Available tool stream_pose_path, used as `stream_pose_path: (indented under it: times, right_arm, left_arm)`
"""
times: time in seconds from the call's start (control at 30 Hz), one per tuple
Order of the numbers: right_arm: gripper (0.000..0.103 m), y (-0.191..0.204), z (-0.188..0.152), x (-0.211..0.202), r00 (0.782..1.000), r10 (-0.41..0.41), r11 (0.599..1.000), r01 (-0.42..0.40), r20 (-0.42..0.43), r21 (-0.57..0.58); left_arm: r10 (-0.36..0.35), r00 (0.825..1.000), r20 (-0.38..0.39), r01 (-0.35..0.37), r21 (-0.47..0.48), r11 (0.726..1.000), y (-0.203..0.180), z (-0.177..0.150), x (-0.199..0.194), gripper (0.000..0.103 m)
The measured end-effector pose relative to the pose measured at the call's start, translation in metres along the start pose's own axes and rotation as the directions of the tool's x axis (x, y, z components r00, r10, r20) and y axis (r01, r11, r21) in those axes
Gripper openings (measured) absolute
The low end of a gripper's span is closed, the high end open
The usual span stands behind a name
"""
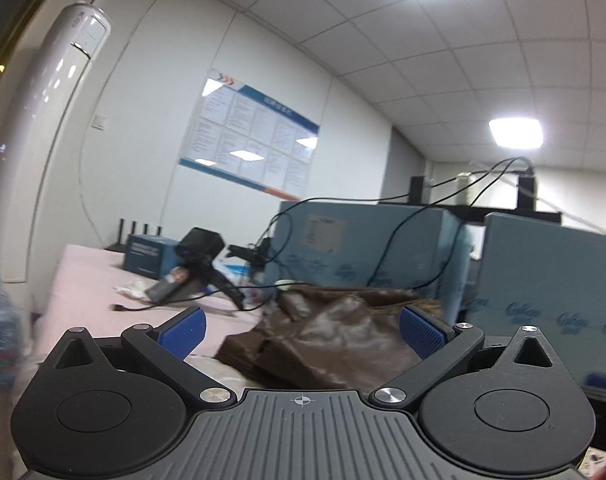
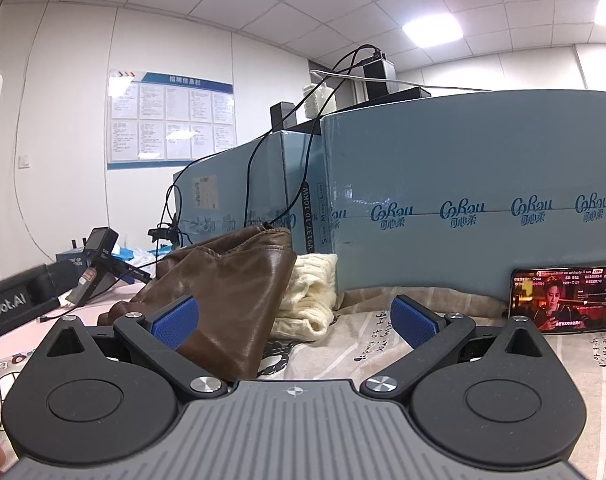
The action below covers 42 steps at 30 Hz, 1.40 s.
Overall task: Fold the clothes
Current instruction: 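Turn both tools toward the pink sweater on the table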
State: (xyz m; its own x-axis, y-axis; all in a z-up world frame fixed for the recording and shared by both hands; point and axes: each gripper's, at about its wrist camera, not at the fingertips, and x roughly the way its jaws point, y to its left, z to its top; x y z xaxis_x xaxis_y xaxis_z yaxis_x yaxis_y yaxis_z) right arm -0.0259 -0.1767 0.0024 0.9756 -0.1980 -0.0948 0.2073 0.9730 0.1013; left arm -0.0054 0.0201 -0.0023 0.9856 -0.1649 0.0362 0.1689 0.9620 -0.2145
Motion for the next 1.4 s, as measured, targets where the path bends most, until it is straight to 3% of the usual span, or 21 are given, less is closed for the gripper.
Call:
stream_pose_path:
  times: [0.3,0.57,0.7,0.87,1.07,1.17,1.3,1.4]
  right_arm:
    - [0.103,0.002,0.006,-0.007,0.998,-0.054,0.998,0.054,-0.013,-0.026]
    - [0.103,-0.005,0.015,-0.034,0.992,-0.125,0.992,0.125,-0.006,0.013]
    - [0.103,-0.012,0.018,-0.053,0.988,-0.157,0.987,0.157,0.005,0.036]
    - [0.103,-0.023,0.024,-0.081,0.981,-0.194,0.98,0.193,0.02,0.044]
    - [0.103,-0.048,0.027,-0.12,0.956,-0.289,0.957,0.288,0.039,0.039]
    - [0.103,-0.069,0.026,-0.143,0.932,-0.359,0.933,0.357,0.038,0.048]
    - [0.103,-0.107,0.022,-0.178,0.884,-0.466,0.883,0.464,0.026,0.069]
    - [0.103,-0.136,0.019,-0.208,0.833,-0.554,0.831,0.552,0.011,0.07]
  left_arm:
    - [-0.027,0.999,0.02,0.029,-0.069,0.997,0.01,0.001,-0.004,0.103]
    - [-0.155,0.988,-0.006,0.154,-0.095,0.983,0.008,0.006,-0.005,0.103]
    - [-0.239,0.971,-0.001,0.239,-0.078,0.968,0.0,0.008,-0.01,0.103]
    - [-0.377,0.926,-0.028,0.374,-0.074,0.924,-0.021,0.012,-0.018,0.103]
    - [-0.537,0.843,-0.041,0.535,-0.05,0.843,-0.057,0.015,-0.032,0.103]
    - [-0.621,0.781,-0.074,0.619,-0.048,0.784,-0.082,0.014,-0.037,0.103]
    - [-0.728,0.669,-0.147,0.729,-0.061,0.682,-0.12,0.008,-0.043,0.103]
    - [-0.806,0.541,-0.238,0.809,-0.113,0.576,-0.153,0.002,-0.043,0.103]
